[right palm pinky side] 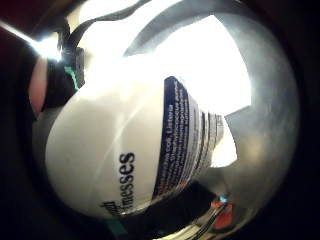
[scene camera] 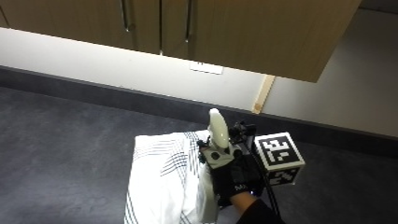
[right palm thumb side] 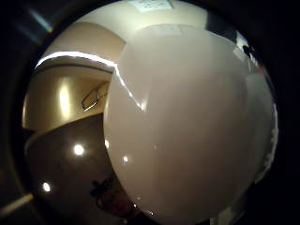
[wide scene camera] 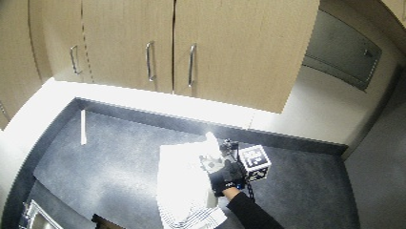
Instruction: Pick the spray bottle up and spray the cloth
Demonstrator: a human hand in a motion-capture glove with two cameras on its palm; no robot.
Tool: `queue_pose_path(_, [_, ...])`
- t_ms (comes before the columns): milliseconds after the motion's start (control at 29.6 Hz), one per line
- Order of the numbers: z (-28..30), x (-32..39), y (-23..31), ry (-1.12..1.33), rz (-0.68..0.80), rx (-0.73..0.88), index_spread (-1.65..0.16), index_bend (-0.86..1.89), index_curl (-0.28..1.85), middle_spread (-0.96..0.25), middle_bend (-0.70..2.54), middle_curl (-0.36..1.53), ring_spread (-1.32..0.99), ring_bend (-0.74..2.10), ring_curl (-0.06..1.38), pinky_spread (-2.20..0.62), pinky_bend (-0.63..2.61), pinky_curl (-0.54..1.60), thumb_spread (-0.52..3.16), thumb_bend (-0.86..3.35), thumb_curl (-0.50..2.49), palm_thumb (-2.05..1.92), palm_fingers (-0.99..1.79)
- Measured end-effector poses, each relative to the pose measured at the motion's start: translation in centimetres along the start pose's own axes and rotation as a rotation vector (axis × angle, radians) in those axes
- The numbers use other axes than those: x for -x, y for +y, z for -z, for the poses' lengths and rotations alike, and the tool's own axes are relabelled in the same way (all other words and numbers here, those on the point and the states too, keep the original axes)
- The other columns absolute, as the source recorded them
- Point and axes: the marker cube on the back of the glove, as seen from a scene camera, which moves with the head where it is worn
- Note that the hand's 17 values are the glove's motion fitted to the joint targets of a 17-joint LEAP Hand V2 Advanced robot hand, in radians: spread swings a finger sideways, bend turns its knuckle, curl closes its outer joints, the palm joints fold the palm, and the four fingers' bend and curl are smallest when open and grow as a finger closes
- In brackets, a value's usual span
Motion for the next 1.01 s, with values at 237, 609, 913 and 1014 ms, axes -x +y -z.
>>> queue_pose_path(237, [0.8, 0.9, 0.9, 0.006, 0.206, -0.161, -0.18, 0.25, 0.68, -0.11, 0.39, 0.67, -0.17, 0.44, 0.59, -0.07, 0.25, 0.49, 0.92, -0.02, 0.8, 1.21, 1.15])
queue_pose_path(609, [1.0, 2.0, 0.5, -0.017, 0.206, -0.203, -0.18, 0.25, 0.69, -0.11, 0.4, 0.67, -0.17, 0.45, 0.6, -0.09, 0.26, 0.5, 0.87, -0.01, 0.81, 1.2, 1.16])
queue_pose_path(913, [-0.1, 5.3, -0.4, -0.102, 0.195, -0.244, -0.18, 0.25, 0.69, -0.11, 0.4, 0.68, -0.17, 0.46, 0.6, -0.1, 0.27, 0.51, 0.84, -0.01, 0.82, 1.19, 1.17])
queue_pose_path(1014, [-1.0, 6.1, -1.3, -0.118, 0.206, -0.245, -0.18, 0.25, 0.69, -0.11, 0.4, 0.68, -0.16, 0.46, 0.6, -0.1, 0.27, 0.51, 0.83, -0.02, 0.82, 1.19, 1.16])
